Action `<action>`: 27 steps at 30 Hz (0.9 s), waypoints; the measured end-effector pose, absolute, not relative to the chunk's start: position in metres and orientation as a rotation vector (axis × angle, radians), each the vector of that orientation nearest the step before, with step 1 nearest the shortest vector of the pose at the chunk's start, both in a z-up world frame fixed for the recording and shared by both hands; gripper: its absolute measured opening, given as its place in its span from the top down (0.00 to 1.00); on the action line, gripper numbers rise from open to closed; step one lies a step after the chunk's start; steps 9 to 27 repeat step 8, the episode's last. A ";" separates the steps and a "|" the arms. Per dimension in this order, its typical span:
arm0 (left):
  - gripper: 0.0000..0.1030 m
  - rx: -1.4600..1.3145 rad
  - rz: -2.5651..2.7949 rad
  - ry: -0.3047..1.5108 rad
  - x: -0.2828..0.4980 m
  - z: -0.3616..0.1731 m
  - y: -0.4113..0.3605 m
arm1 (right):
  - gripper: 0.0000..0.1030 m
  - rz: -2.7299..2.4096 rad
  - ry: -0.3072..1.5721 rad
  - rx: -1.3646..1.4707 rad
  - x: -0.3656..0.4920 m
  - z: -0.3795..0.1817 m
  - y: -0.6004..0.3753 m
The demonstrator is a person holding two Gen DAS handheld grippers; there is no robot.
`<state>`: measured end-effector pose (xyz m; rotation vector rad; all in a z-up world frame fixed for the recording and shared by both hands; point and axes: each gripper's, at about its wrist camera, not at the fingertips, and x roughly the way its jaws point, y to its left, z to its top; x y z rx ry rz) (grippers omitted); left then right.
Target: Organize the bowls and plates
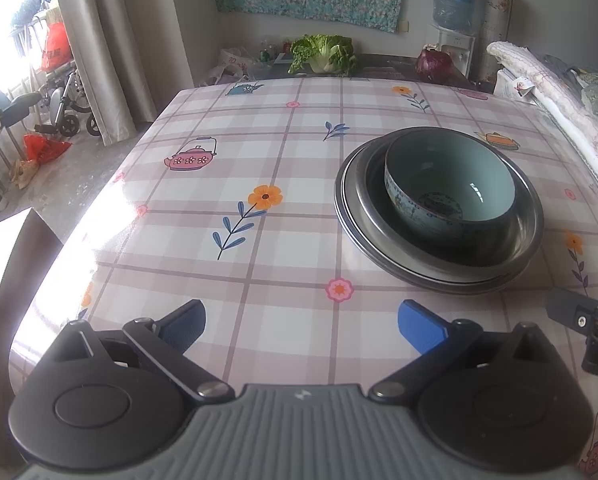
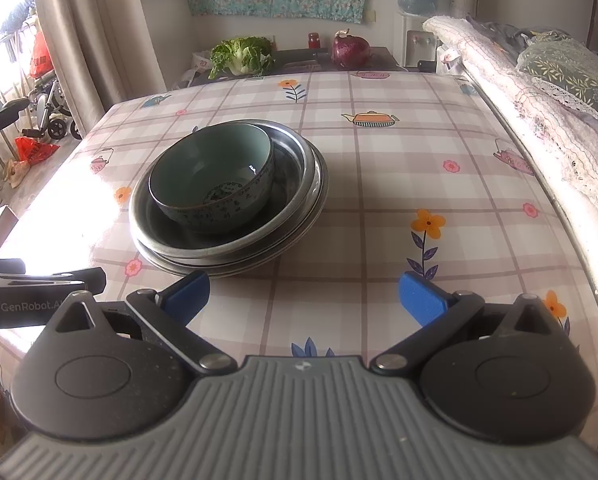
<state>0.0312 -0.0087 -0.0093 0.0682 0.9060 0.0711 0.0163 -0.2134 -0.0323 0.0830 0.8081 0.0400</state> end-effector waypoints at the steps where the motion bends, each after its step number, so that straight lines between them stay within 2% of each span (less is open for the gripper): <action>1: 0.00 0.068 0.071 0.906 0.031 -0.009 -0.009 | 0.01 0.040 0.808 0.083 0.016 -0.033 -0.213; 27: 0.00 0.069 0.074 0.906 0.031 -0.011 -0.008 | 0.01 0.040 0.806 0.082 0.016 -0.033 -0.213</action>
